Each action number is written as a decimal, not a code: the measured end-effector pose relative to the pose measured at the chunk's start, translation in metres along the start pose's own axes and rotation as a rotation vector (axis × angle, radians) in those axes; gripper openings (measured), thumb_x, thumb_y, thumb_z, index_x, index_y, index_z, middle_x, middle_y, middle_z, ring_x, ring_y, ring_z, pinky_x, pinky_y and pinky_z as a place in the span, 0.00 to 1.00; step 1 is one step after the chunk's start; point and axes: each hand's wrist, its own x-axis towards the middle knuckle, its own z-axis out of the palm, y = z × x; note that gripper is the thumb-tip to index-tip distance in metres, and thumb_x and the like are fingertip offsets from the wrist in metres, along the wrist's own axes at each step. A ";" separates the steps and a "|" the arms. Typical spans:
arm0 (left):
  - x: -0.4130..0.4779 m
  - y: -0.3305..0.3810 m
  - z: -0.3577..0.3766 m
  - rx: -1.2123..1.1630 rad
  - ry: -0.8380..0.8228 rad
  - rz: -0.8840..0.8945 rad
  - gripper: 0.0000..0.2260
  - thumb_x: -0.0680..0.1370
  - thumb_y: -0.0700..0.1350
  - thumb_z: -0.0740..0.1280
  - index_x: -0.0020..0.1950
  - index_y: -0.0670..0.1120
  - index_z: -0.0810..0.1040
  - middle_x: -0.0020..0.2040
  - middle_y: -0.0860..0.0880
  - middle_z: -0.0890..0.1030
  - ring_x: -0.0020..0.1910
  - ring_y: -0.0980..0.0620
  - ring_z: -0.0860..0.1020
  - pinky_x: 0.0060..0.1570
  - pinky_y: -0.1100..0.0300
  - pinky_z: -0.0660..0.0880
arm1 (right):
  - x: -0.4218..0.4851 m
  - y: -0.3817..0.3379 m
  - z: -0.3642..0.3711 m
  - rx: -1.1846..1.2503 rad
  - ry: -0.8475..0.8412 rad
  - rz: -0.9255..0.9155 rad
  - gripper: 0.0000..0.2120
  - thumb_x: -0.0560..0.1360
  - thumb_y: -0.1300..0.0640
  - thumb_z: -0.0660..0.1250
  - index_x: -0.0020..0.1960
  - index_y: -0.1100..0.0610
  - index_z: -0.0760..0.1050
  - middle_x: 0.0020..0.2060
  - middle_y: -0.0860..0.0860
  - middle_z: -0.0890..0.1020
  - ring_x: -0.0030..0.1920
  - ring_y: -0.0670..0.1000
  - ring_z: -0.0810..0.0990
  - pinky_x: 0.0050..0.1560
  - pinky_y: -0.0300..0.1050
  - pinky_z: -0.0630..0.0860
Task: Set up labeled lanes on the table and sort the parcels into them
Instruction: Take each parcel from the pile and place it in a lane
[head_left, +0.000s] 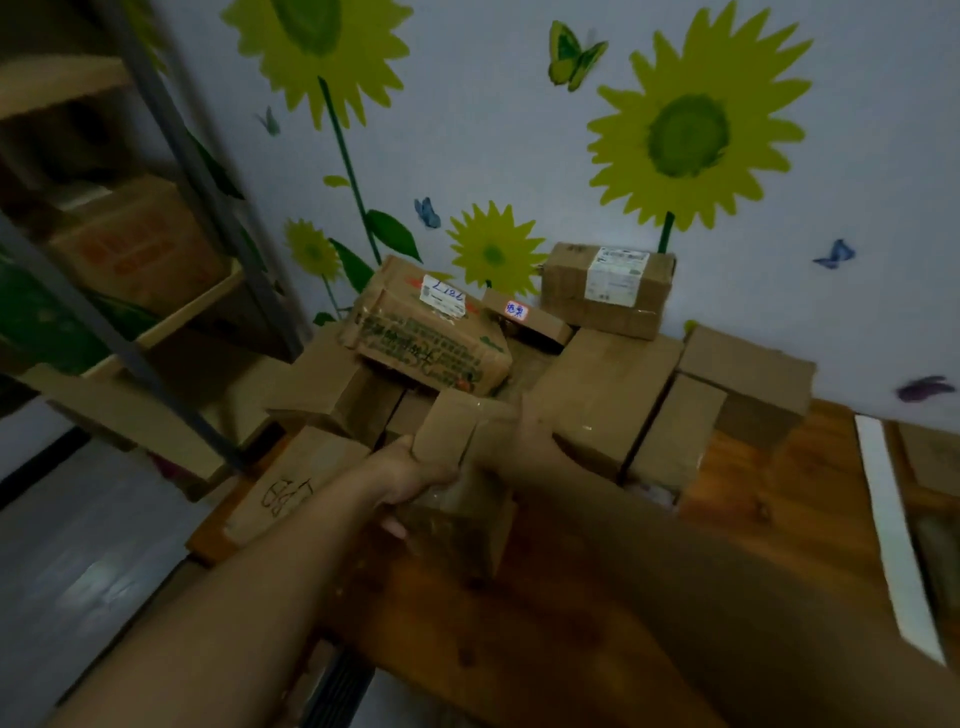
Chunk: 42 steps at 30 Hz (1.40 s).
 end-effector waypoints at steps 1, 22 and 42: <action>-0.003 -0.005 0.001 -0.015 0.001 0.052 0.28 0.70 0.57 0.72 0.65 0.52 0.64 0.49 0.51 0.74 0.42 0.45 0.80 0.34 0.47 0.81 | -0.008 0.002 -0.004 0.156 -0.015 0.041 0.42 0.73 0.53 0.70 0.77 0.50 0.48 0.71 0.55 0.58 0.65 0.62 0.68 0.38 0.49 0.79; -0.102 -0.114 0.040 -0.134 -0.294 0.165 0.22 0.77 0.48 0.65 0.69 0.56 0.64 0.50 0.55 0.77 0.50 0.50 0.77 0.41 0.49 0.80 | -0.222 0.033 0.106 0.587 0.337 0.092 0.38 0.72 0.65 0.70 0.75 0.50 0.56 0.65 0.53 0.74 0.63 0.53 0.74 0.62 0.54 0.74; -0.264 -0.007 0.162 -0.547 -0.148 0.906 0.32 0.75 0.30 0.62 0.73 0.56 0.61 0.57 0.61 0.77 0.55 0.63 0.77 0.52 0.62 0.77 | -0.386 0.104 -0.019 0.658 0.864 -0.340 0.33 0.76 0.65 0.65 0.73 0.41 0.59 0.67 0.43 0.72 0.68 0.46 0.69 0.62 0.54 0.75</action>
